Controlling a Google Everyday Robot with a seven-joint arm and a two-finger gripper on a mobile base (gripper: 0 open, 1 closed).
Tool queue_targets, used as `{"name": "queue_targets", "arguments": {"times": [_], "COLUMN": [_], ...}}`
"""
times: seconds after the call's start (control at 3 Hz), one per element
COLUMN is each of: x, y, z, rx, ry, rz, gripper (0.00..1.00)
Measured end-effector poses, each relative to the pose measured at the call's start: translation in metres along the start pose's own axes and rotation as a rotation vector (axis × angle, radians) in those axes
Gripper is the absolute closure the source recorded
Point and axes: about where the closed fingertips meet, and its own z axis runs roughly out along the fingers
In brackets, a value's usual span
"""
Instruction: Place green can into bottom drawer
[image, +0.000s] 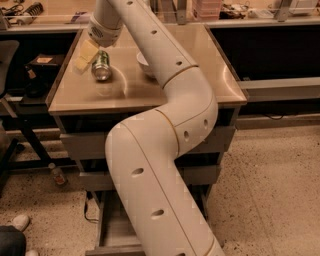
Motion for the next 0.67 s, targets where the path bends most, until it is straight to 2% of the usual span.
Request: {"name": "queue_targets", "arguments": {"times": [0.67], "x": [0.0117], "y": [-0.0077], "z": [0.0032], "rx": [-0.002], "ry": [0.008], "rz": [0.057], "gripper": [0.00]}}
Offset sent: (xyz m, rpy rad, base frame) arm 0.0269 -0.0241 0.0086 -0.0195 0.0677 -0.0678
